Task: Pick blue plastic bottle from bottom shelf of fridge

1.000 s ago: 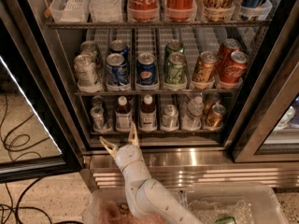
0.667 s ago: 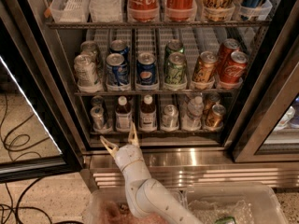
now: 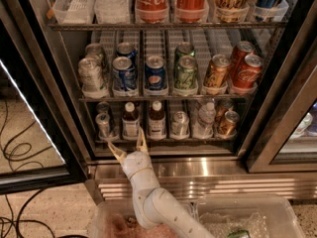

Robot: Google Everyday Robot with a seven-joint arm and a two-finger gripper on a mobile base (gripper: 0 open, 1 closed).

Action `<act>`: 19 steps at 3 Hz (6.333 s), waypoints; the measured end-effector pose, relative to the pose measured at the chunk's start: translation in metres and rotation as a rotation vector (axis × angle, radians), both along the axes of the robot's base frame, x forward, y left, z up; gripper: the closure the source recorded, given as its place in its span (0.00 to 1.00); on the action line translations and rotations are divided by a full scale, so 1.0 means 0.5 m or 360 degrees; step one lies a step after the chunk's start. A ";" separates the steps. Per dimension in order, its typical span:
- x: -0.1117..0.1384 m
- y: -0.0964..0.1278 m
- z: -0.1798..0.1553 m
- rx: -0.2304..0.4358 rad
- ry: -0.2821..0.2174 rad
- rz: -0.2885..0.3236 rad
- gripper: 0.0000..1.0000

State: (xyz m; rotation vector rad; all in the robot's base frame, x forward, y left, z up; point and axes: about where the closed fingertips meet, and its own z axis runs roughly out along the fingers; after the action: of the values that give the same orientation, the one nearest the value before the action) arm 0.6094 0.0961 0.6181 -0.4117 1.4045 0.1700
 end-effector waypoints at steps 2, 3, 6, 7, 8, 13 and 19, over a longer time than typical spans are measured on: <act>0.033 -0.002 0.001 -0.0019 -0.0025 -0.0039 0.25; 0.059 -0.003 0.011 -0.0035 -0.0058 -0.0054 0.25; 0.120 -0.023 0.019 -0.0060 -0.0103 -0.0120 0.20; 0.121 -0.020 0.015 -0.0057 -0.0097 -0.0117 0.10; 0.121 -0.020 0.015 -0.0057 -0.0097 -0.0117 0.29; 0.114 -0.016 0.051 0.0102 -0.0106 -0.0133 1.00; 0.098 -0.009 0.081 0.0244 -0.0203 -0.0133 1.00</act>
Offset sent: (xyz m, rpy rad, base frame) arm 0.0250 0.0000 0.0011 -0.0212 -0.0254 -0.0306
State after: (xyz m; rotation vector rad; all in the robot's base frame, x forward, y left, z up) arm 0.6584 0.0916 0.6584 -0.2324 1.2712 0.1788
